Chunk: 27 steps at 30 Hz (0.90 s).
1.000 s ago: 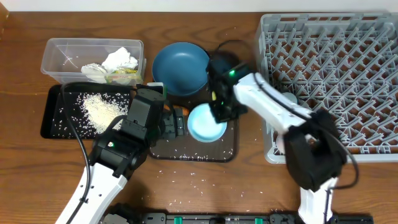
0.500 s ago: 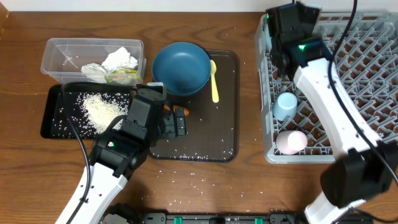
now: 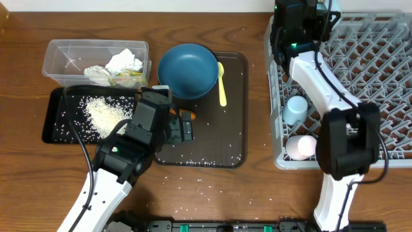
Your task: Sort waste into correct bins and load items into the dishwasher rack
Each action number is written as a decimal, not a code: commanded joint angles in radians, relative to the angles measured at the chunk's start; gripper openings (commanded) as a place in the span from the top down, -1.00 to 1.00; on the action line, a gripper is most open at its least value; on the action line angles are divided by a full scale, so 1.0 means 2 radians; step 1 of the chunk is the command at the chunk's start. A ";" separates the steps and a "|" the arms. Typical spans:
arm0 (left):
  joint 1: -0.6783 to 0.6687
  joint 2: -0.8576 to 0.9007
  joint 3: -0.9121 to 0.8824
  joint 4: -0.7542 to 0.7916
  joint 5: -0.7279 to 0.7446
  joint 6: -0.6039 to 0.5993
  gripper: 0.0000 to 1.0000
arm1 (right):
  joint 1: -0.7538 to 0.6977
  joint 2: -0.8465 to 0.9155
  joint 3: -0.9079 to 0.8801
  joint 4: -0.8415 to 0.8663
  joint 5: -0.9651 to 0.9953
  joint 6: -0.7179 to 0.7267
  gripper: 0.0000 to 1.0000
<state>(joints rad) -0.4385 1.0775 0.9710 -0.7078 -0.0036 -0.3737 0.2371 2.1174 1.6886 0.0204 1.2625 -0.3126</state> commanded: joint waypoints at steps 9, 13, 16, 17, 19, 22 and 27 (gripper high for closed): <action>0.003 0.001 -0.001 -0.002 -0.004 -0.002 -0.93 | -0.027 0.063 0.002 0.007 0.014 -0.065 0.98; 0.003 0.001 -0.001 -0.002 -0.004 -0.002 -0.93 | -0.016 0.077 0.001 -0.007 0.014 -0.064 0.98; 0.003 0.001 -0.001 -0.002 -0.004 -0.002 -0.93 | -0.006 0.081 0.001 -0.029 0.014 -0.054 0.97; 0.003 0.001 -0.001 -0.002 -0.004 -0.002 -0.93 | -0.003 0.081 0.001 -0.041 0.014 -0.043 0.97; 0.003 0.001 -0.001 -0.002 -0.004 -0.002 -0.93 | 0.004 0.081 0.001 -0.066 0.014 -0.029 0.98; 0.003 0.001 -0.001 -0.002 -0.004 -0.002 -0.93 | 0.015 0.081 0.001 -0.117 0.010 -0.009 0.82; 0.003 0.001 -0.001 -0.002 -0.004 -0.002 -0.93 | 0.033 0.081 0.001 -0.164 0.006 0.046 -0.23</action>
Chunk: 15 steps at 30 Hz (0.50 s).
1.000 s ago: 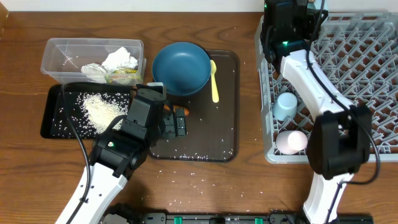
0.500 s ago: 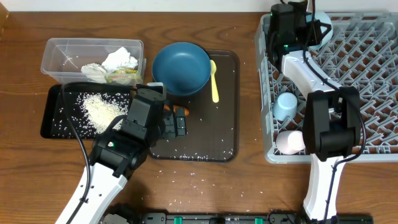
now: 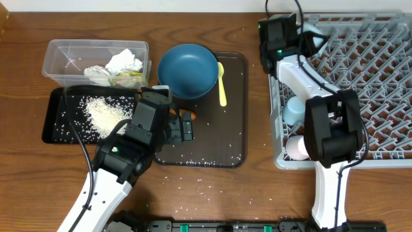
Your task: Sort waste into correct bins and load items into the dishwasher rack
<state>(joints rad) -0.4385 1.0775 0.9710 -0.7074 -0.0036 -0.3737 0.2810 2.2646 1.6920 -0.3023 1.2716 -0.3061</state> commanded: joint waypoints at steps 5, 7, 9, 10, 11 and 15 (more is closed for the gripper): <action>0.003 0.001 -0.001 -0.002 -0.004 -0.002 -0.93 | 0.031 0.002 -0.001 -0.004 -0.020 0.042 -0.98; 0.003 0.001 -0.001 -0.002 -0.004 -0.002 -0.94 | 0.036 -0.005 -0.001 -0.004 -0.037 0.042 -0.98; 0.003 0.001 -0.001 -0.002 -0.004 -0.002 -0.94 | 0.040 -0.015 -0.001 -0.004 -0.053 0.043 -0.98; 0.003 0.001 -0.001 -0.002 -0.004 -0.002 -0.94 | 0.043 -0.022 -0.001 -0.004 -0.063 0.043 -0.99; 0.003 0.001 -0.001 -0.002 -0.004 -0.002 -0.94 | 0.045 -0.030 -0.001 -0.004 -0.068 0.043 -0.99; 0.003 0.001 -0.001 -0.002 -0.004 -0.002 -0.94 | 0.052 -0.066 -0.001 -0.007 -0.103 0.044 -0.99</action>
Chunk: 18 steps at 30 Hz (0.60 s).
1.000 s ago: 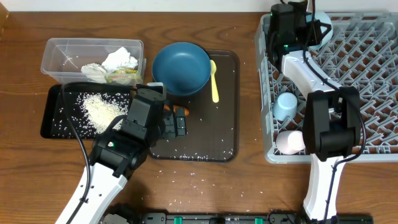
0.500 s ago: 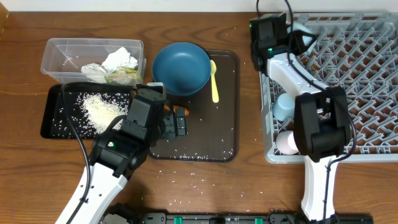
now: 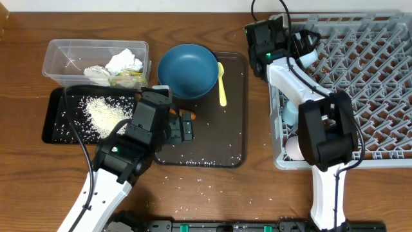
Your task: Sort waste into correct bins and load items into the dishwasher rack
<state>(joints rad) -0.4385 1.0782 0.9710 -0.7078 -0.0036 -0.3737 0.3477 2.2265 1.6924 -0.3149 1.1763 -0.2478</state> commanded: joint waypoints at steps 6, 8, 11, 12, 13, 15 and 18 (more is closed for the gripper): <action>0.003 0.001 -0.001 -0.002 -0.004 -0.002 -0.94 | 0.020 -0.106 -0.001 -0.059 -0.179 0.023 -0.99; 0.003 0.001 -0.001 -0.002 -0.004 -0.002 -0.94 | 0.020 -0.122 -0.001 -0.077 -0.218 0.039 -0.98; 0.003 0.001 -0.001 -0.002 -0.004 -0.002 -0.95 | 0.024 -0.146 -0.001 -0.115 -0.295 0.049 -0.98; 0.003 0.001 -0.001 -0.001 -0.004 -0.002 -0.94 | 0.028 -0.154 -0.001 -0.131 -0.335 0.049 -0.99; 0.003 0.001 -0.001 -0.002 -0.004 -0.002 -0.94 | 0.031 -0.160 -0.001 -0.145 -0.372 0.049 -0.99; 0.003 0.001 -0.001 -0.002 -0.004 -0.002 -0.95 | 0.039 -0.168 -0.001 -0.164 -0.464 0.049 -0.98; 0.003 0.001 -0.001 -0.002 -0.004 -0.002 -0.94 | 0.046 -0.170 -0.001 -0.166 -0.601 0.053 -0.98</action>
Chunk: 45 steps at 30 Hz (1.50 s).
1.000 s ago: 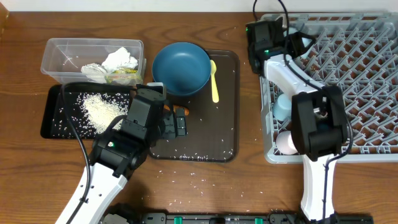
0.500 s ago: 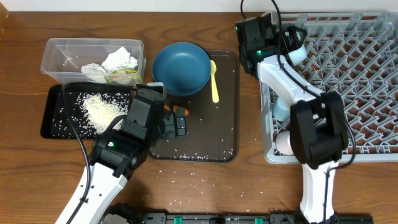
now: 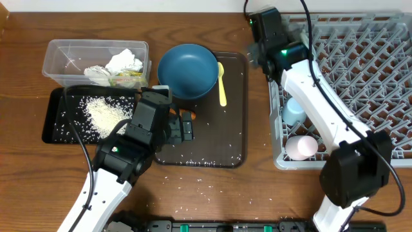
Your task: Sort waste into correct bins and load items into the dishwasher rack
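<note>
A blue bowl [image 3: 187,71] stands at the back of the brown tray [image 3: 215,138], with a yellow spoon [image 3: 222,84] lying right of it. My left gripper [image 3: 187,125] hovers low over the tray just in front of the bowl. A small orange piece [image 3: 187,115] shows at its fingertips, but whether the fingers grip it is unclear. My right gripper [image 3: 257,51] is at the tray's back right corner, beside the dishwasher rack [image 3: 367,90]; its fingers are hidden under the wrist. A light blue cup [image 3: 295,111] and a pink cup [image 3: 300,147] sit in the rack.
A clear bin [image 3: 61,51] with crumpled waste stands at the back left. In front of it lies a black tray [image 3: 55,125] holding rice. Loose rice grains are scattered over the brown tray and the table in front of it.
My right arm has swung, its forearm now slanting from the rack's front right up to the corner between rack and tray. The left arm and all objects stay as they were.
At first my right wrist was over the rack's back left corner. At each later moment it was further left, and it now sits at the gap between rack and tray. The left gripper stayed over the tray in front of the bowl throughout.
</note>
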Each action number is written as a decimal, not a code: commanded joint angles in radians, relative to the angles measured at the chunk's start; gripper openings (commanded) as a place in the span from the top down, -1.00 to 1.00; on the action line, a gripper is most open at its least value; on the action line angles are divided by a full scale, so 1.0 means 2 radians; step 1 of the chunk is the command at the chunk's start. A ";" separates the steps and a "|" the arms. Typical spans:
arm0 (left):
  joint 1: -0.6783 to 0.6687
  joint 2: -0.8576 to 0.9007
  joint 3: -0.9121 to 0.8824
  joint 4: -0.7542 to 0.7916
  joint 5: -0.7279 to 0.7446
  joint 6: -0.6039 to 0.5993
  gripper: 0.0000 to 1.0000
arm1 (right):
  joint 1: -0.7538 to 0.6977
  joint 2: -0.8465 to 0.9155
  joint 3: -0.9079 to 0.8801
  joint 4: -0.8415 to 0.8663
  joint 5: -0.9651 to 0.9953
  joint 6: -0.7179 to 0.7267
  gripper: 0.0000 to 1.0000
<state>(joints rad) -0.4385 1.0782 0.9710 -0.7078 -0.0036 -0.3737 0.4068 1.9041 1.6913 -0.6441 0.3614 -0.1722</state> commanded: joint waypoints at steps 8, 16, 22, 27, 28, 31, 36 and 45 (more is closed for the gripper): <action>0.003 0.001 -0.001 -0.002 -0.004 -0.002 -0.94 | 0.032 0.054 -0.002 0.038 -0.252 0.245 -0.56; 0.003 0.001 -0.001 -0.002 -0.004 -0.002 -0.94 | 0.060 0.128 -0.002 0.055 -0.244 0.348 -0.24; 0.003 0.001 -0.001 -0.002 -0.004 -0.002 -0.95 | 0.083 0.150 -0.002 0.055 -0.199 0.364 0.24; 0.003 0.001 -0.001 -0.002 -0.004 -0.002 -0.95 | 0.095 0.151 -0.002 0.049 -0.174 0.369 0.71; 0.003 0.001 -0.001 -0.002 -0.004 -0.002 -0.95 | 0.096 0.151 -0.002 0.047 -0.171 0.369 0.78; 0.003 0.001 -0.001 -0.002 -0.004 -0.002 -0.95 | 0.097 0.152 -0.002 0.039 -0.163 0.378 0.77; 0.003 0.001 -0.001 -0.002 -0.004 -0.002 -0.95 | 0.097 0.157 -0.002 0.036 -0.160 0.382 0.38; 0.003 0.001 -0.001 -0.002 -0.004 -0.002 -0.95 | 0.098 0.171 -0.002 0.033 -0.160 0.382 0.88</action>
<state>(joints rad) -0.4385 1.0782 0.9710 -0.7078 -0.0036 -0.3737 0.5953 2.2265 1.6867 -0.5724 0.0273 0.5846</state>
